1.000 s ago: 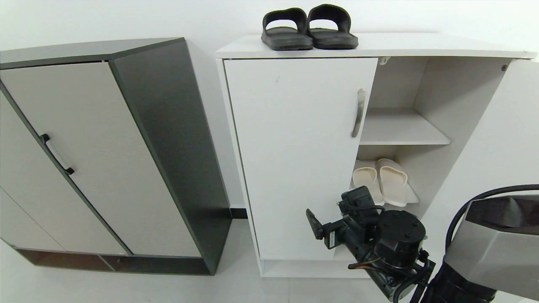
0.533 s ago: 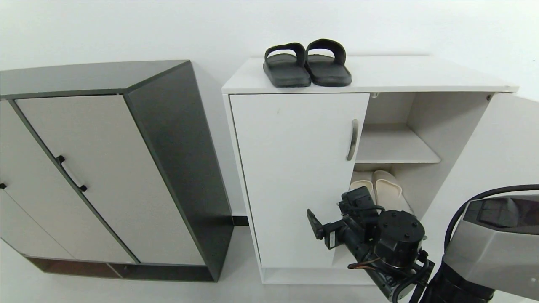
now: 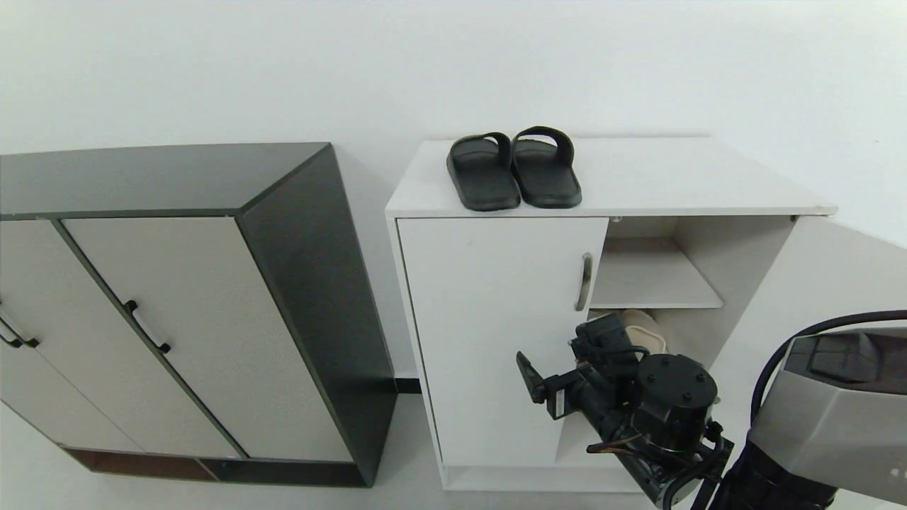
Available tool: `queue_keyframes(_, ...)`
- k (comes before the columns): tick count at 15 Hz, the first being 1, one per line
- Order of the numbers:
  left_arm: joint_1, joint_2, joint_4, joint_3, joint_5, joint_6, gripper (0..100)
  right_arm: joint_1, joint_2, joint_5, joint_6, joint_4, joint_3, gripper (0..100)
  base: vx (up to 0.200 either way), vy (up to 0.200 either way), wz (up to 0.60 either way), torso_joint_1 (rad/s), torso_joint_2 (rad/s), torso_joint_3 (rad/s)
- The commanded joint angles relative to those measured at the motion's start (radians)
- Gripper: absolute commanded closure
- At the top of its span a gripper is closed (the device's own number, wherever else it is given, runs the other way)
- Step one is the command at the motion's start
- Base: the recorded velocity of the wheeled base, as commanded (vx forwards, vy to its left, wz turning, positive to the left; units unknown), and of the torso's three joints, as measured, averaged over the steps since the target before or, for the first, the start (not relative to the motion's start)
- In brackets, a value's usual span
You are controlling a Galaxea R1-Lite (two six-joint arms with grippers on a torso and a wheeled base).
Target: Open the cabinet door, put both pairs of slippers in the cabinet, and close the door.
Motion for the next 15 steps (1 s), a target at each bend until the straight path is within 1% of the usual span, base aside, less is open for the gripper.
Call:
queue_keyframes(1, 0.0, 0.001, 0.0, 0.0, 0.0, 0.0, 100, 0.001, -0.003, 0.0, 0.0, -0.001, 0.001, 0, 0.0, 0.0, 0.0, 0.188, -0.49, -0.33)
queue_keyframes(7, 0.0, 0.001, 0.0, 0.0, 0.0, 0.0, 100, 0.004, -0.002, 0.0, -0.002, -0.001, 0.004, 0, 0.0, 0.0, 0.0, 0.197, -0.5, -0.312)
queue_keyframes(14, 0.0, 0.001, 0.0, 0.0, 0.0, 0.0, 100, 0.007, -0.005, 0.002, -0.003, -0.001, 0.006, 0, 0.0, 0.0, 0.0, 0.235, -0.55, -0.32)
queue_keyframes(15, 0.0, 0.001, 0.0, 0.0, 0.0, 0.0, 100, 0.012, -0.008, 0.002, -0.02, -0.001, 0.009, 0, 0.0, 0.0, 0.0, 0.256, -0.59, -0.33)
